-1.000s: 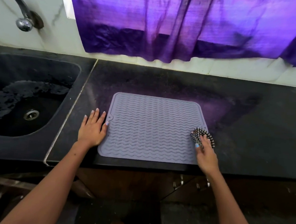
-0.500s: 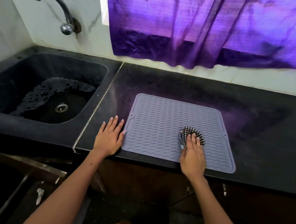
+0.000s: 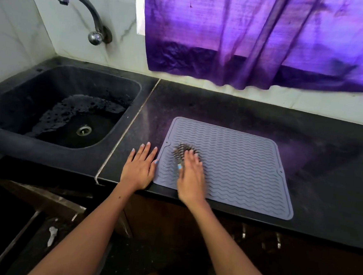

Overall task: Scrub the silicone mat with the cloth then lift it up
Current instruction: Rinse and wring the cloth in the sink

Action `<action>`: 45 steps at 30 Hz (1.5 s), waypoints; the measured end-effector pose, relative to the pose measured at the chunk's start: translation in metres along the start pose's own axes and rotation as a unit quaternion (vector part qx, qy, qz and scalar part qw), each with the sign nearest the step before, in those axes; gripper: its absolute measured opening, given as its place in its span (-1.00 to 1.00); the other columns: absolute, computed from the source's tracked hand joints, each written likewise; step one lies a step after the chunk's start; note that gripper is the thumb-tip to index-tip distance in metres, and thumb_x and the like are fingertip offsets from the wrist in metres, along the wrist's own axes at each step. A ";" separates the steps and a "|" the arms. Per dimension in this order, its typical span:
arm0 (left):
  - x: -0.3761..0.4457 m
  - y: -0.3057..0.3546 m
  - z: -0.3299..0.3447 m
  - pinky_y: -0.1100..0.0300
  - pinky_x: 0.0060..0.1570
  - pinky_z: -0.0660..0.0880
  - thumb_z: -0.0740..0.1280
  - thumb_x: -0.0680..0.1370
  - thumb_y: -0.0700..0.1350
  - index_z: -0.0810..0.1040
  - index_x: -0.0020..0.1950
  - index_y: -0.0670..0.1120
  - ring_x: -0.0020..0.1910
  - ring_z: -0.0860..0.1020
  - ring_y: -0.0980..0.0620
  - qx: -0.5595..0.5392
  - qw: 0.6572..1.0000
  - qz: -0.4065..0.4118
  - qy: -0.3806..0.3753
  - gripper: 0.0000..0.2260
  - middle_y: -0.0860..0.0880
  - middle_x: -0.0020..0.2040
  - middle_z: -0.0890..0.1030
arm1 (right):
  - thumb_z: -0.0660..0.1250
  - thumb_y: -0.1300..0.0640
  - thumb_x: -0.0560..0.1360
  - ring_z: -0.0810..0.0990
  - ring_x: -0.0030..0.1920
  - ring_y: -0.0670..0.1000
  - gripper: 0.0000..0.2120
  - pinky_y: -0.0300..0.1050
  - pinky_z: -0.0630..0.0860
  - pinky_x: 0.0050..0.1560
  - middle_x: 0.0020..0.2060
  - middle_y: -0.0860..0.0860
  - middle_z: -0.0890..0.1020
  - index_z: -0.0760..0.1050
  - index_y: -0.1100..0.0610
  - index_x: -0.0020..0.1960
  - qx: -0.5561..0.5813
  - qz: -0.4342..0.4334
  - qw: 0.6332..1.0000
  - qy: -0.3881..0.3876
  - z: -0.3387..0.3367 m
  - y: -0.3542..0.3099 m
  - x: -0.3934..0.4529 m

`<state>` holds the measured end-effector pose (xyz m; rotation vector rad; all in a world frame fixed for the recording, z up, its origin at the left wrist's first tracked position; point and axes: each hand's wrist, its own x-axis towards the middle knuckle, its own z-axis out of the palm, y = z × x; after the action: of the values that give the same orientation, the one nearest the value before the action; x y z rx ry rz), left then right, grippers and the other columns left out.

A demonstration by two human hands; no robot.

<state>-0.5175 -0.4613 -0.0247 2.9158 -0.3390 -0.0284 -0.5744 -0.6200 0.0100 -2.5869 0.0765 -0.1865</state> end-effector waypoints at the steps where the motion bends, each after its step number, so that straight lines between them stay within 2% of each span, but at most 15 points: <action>1: 0.000 0.000 0.000 0.02 0.48 -0.19 -0.46 0.37 0.20 -0.01 0.55 -0.02 0.54 -0.12 0.00 0.006 1.000 0.000 0.000 -0.20 -0.05 0.57 -0.06 | 0.10 0.17 0.59 -0.13 0.52 -0.05 -0.42 -0.15 -0.27 0.45 0.53 -0.01 -0.03 -0.08 0.08 0.52 -0.038 -0.028 0.999 -0.021 0.010 -0.001 -0.004; 8: 0.000 0.003 0.000 0.04 0.48 -0.19 -0.47 0.38 0.18 -0.01 0.55 0.00 0.54 -0.10 0.01 0.025 1.000 -0.005 0.006 -0.22 -0.04 0.57 -0.05 | 0.07 0.08 0.61 -0.08 0.52 -0.06 -0.46 -0.12 -0.07 0.49 0.53 -0.04 -0.01 -0.03 0.06 0.53 -0.056 -0.077 0.989 -0.117 0.003 0.009 0.005; 11: 0.000 0.001 0.002 0.05 0.48 -0.21 -0.46 0.39 0.20 -0.03 0.55 0.01 0.54 -0.13 0.03 0.013 1.000 -0.005 -0.001 -0.23 -0.03 0.57 -0.07 | 0.10 0.10 0.61 0.39 0.30 -0.01 -0.61 -0.09 0.37 0.26 0.42 0.01 0.34 0.26 0.02 0.44 0.145 0.042 0.976 -0.155 -0.018 0.007 0.026; 13: 0.000 0.002 -0.002 0.05 0.48 -0.23 -0.38 0.48 0.20 0.00 0.55 0.00 0.54 -0.14 0.04 -0.020 1.000 -0.015 -0.012 -0.32 -0.01 0.57 -0.06 | 0.09 0.13 0.62 0.53 -0.07 0.00 -0.72 -0.18 0.46 -0.13 0.13 0.11 0.57 0.44 0.10 0.27 0.408 0.193 0.879 -0.153 -0.035 0.009 0.044; 16: 0.000 0.014 -0.014 0.03 0.49 -0.16 -0.11 0.65 0.10 0.25 0.49 -0.05 0.54 0.00 0.00 -0.182 0.980 -0.080 0.001 -0.53 -0.07 0.55 0.12 | 0.11 0.14 0.61 0.57 -0.09 0.06 -0.77 -0.07 0.53 -0.03 -0.14 0.15 0.65 0.47 0.24 0.09 0.704 0.320 0.625 -0.110 -0.052 0.013 0.056; 18: 0.002 0.029 -0.020 -0.01 0.46 0.11 0.07 0.57 0.25 0.55 0.26 -0.05 0.43 0.31 -0.07 -0.378 0.917 -0.131 -0.001 -0.50 -0.13 0.37 0.45 | 0.16 0.14 0.58 0.59 -0.04 0.09 -0.79 -0.01 0.55 0.03 -0.18 0.14 0.68 0.49 0.26 0.03 0.755 0.296 0.575 -0.109 -0.055 0.006 0.059; 20: 0.001 0.044 -0.031 0.00 0.28 0.40 0.24 0.37 0.39 0.67 -0.01 -0.05 0.16 0.56 -0.04 -0.578 0.794 -0.188 -0.013 -0.44 -0.07 0.07 0.66 | 0.19 0.22 0.55 0.60 -0.03 0.09 -0.83 -0.02 0.55 0.03 -0.12 0.15 0.66 0.51 0.27 0.03 0.755 0.244 0.587 -0.162 -0.057 -0.009 0.058; 23: 0.006 0.042 -0.052 0.14 0.10 0.45 0.33 0.45 0.14 0.63 0.05 -0.08 0.01 0.59 0.00 -0.748 0.633 -0.197 -0.033 -0.65 -0.04 -0.02 0.67 | 0.14 0.40 0.48 0.60 -0.07 0.09 -0.78 -0.06 0.59 -0.02 -0.10 0.18 0.63 0.49 0.29 0.05 0.685 0.176 0.654 -0.268 -0.057 -0.035 0.063; 26: 0.008 0.011 -0.071 0.12 0.00 0.49 0.37 0.38 0.02 0.57 0.07 -0.09 -0.09 0.59 0.02 -0.806 0.562 -0.163 -0.081 -0.68 -0.05 -0.06 0.65 | 0.13 0.50 0.41 0.58 -0.05 0.15 -0.68 0.01 0.59 -0.04 -0.09 0.24 0.59 0.50 0.28 0.05 0.585 0.122 0.723 -0.346 -0.055 -0.060 0.077; 29: 0.011 -0.029 -0.081 0.12 -0.12 0.60 0.44 0.35 -0.16 0.53 0.13 -0.15 -0.11 0.64 0.01 -0.835 0.526 -0.142 -0.079 -0.63 -0.11 -0.03 0.66 | 0.18 0.54 0.36 0.58 -0.05 0.18 -0.64 0.11 0.59 -0.07 -0.09 0.24 0.58 0.50 0.28 0.08 0.473 0.098 0.794 -0.368 -0.051 -0.084 0.103; 31: 0.015 -0.051 -0.086 0.15 -0.17 0.60 0.42 0.34 -0.22 0.53 0.12 -0.13 -0.13 0.64 0.03 -0.832 0.529 -0.159 -0.059 -0.64 -0.09 -0.05 0.66 | 0.26 0.53 0.33 0.58 -0.04 0.17 -0.66 0.22 0.55 0.08 -0.11 0.20 0.58 0.52 0.24 0.01 0.393 0.084 0.844 -0.356 -0.045 -0.102 0.124; 34: 0.026 -0.083 -0.093 0.20 -0.26 0.59 0.35 0.39 -0.30 0.54 0.06 -0.12 -0.20 0.65 0.07 -0.833 0.524 -0.176 -0.032 -0.74 -0.04 -0.13 0.68 | 0.33 0.50 0.31 0.59 -0.05 0.14 -0.70 0.20 0.48 0.16 -0.15 0.16 0.61 0.56 0.19 -0.07 0.334 0.054 0.866 -0.367 -0.035 -0.133 0.156; 41: 0.071 -0.191 -0.127 0.03 -0.21 0.63 0.34 0.44 -0.42 0.36 0.31 -0.14 -0.19 0.65 -0.03 -0.800 0.557 -0.223 0.013 -0.52 -0.13 -0.01 0.60 | 0.40 0.41 0.36 0.61 -0.26 -0.02 -0.77 -0.13 0.56 -0.22 -0.34 0.03 0.63 0.59 0.16 -0.07 0.298 -0.023 0.876 -0.380 0.011 -0.224 0.234; 42: 0.078 -0.205 -0.133 0.00 -0.14 0.62 0.37 0.43 -0.41 0.31 0.37 -0.08 -0.09 0.62 -0.05 -0.779 0.587 -0.219 0.021 -0.43 -0.12 0.07 0.56 | 0.43 0.39 0.34 0.61 -0.27 -0.01 -0.78 -0.10 0.55 -0.21 -0.36 0.02 0.62 0.59 0.14 -0.09 0.293 -0.025 0.880 -0.373 0.020 -0.237 0.246; 45: 0.101 -0.245 -0.149 0.06 0.21 0.42 0.56 0.30 -0.15 0.16 0.48 0.11 0.30 0.36 0.07 -0.607 0.769 -0.192 0.053 -0.13 0.09 0.31 0.31 | 0.50 0.35 0.26 0.61 -0.15 0.06 -0.71 0.01 0.56 -0.07 -0.21 0.10 0.63 0.58 0.08 -0.09 0.263 -0.040 0.899 -0.347 0.044 -0.273 0.280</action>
<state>-0.3578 -0.2208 0.0711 1.6146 0.2515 -0.0998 -0.2858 -0.3898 0.1482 -1.9741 -0.3021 0.6098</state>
